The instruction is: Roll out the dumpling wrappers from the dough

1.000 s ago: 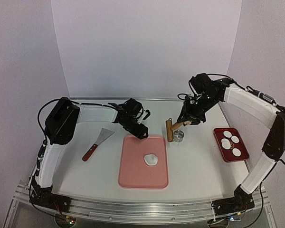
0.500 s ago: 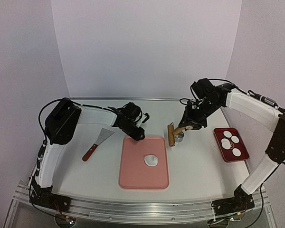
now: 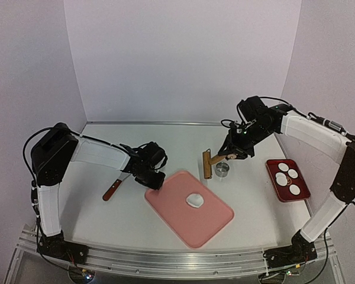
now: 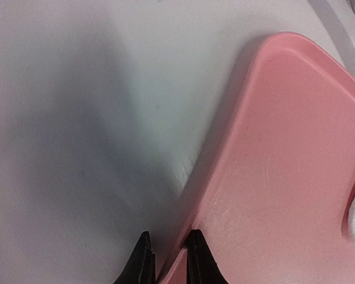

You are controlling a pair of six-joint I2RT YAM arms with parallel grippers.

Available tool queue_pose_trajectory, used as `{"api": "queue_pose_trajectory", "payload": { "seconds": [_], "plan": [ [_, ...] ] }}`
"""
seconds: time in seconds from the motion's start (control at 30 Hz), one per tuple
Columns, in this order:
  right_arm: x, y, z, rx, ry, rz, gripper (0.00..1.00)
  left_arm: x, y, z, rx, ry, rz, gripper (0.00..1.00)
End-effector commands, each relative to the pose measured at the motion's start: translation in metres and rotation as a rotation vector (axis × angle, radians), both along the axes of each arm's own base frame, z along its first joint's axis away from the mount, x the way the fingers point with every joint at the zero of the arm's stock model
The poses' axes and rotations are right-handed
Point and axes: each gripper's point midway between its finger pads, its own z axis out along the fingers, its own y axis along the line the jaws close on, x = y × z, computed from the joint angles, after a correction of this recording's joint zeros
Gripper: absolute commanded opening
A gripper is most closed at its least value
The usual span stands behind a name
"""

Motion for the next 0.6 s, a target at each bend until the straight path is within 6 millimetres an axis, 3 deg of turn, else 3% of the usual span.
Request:
{"api": "queue_pose_trajectory", "payload": {
  "seconds": [0.0, 0.1, 0.2, 0.43, 0.57],
  "plan": [
    [0.007, 0.017, 0.01, 0.064, -0.041, 0.059, 0.0, -0.054, 0.029, -0.009, 0.056, 0.134, 0.143, 0.14],
    [0.003, 0.023, 0.009, 0.091, -0.028, 0.096, 0.0, -0.073, 0.019, 0.0, -0.038, 0.221, 0.173, 0.16],
    [-0.005, 0.032, 0.009, 0.137, 0.005, 0.147, 0.0, -0.077, 0.006, 0.014, -0.107, 0.27, 0.193, 0.24],
    [-0.037, 0.039, 0.002, 0.226, 0.121, 0.227, 0.0, -0.048, -0.024, 0.046, -0.16, 0.242, 0.152, 0.38],
    [-0.055, 0.03, -0.02, 0.197, 0.218, 0.209, 0.0, -0.034, -0.031, 0.043, -0.155, 0.23, 0.123, 0.4]
  ]
}}
